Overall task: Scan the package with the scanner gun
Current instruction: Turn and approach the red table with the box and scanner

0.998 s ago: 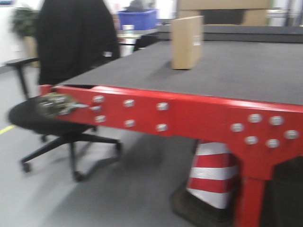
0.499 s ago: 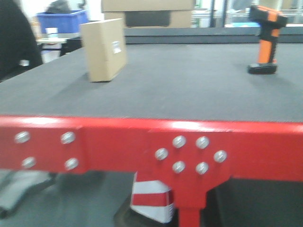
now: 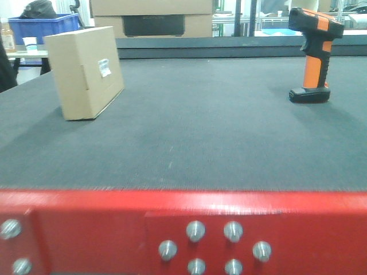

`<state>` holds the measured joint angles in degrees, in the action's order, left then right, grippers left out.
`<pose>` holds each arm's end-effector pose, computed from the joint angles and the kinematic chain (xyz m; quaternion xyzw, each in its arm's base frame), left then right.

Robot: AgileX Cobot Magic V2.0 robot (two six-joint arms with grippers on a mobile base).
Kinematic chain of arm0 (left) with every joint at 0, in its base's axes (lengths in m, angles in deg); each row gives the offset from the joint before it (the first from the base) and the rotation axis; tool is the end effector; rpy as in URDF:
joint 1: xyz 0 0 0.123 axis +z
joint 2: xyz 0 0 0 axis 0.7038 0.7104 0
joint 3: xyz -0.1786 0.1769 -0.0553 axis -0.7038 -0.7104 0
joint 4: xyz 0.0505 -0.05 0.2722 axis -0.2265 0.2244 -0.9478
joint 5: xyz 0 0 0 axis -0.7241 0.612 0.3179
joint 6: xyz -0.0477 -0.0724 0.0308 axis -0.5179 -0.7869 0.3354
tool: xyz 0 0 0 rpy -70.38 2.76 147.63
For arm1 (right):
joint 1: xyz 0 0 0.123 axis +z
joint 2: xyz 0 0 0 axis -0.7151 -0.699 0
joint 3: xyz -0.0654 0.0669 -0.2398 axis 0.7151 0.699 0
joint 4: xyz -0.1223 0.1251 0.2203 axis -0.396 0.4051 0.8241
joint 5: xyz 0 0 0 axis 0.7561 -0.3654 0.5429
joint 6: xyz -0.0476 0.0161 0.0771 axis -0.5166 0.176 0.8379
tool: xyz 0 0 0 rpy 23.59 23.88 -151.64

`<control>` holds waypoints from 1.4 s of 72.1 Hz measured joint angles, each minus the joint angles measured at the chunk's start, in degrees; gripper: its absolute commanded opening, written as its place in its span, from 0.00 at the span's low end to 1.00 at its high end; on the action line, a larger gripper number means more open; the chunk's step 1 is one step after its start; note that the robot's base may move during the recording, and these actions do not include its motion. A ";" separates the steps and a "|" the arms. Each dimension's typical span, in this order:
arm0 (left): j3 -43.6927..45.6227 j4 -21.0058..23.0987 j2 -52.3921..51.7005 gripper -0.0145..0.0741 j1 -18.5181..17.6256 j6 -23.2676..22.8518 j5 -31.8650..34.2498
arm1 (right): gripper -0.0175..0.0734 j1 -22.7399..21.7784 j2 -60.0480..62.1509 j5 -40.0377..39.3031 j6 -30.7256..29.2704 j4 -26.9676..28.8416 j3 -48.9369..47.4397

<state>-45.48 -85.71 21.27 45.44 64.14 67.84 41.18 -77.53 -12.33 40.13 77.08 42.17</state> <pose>0.1155 0.0014 0.2122 -0.0231 0.6774 -0.0161 0.7351 0.1153 -0.0088 0.2089 0.0366 0.6921 -0.0161 0.7206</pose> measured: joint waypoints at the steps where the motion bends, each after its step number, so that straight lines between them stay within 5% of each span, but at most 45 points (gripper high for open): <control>1: 0.00 0.00 0.00 0.04 0.00 0.00 0.00 | 0.01 0.00 0.00 0.00 0.00 0.00 0.00; 101: 0.00 0.00 0.00 0.04 0.00 0.00 0.00 | 0.01 0.00 0.00 0.00 0.00 0.00 0.00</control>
<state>-45.48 -85.71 21.27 45.44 64.14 67.84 41.18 -77.53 -12.33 40.13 77.08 42.17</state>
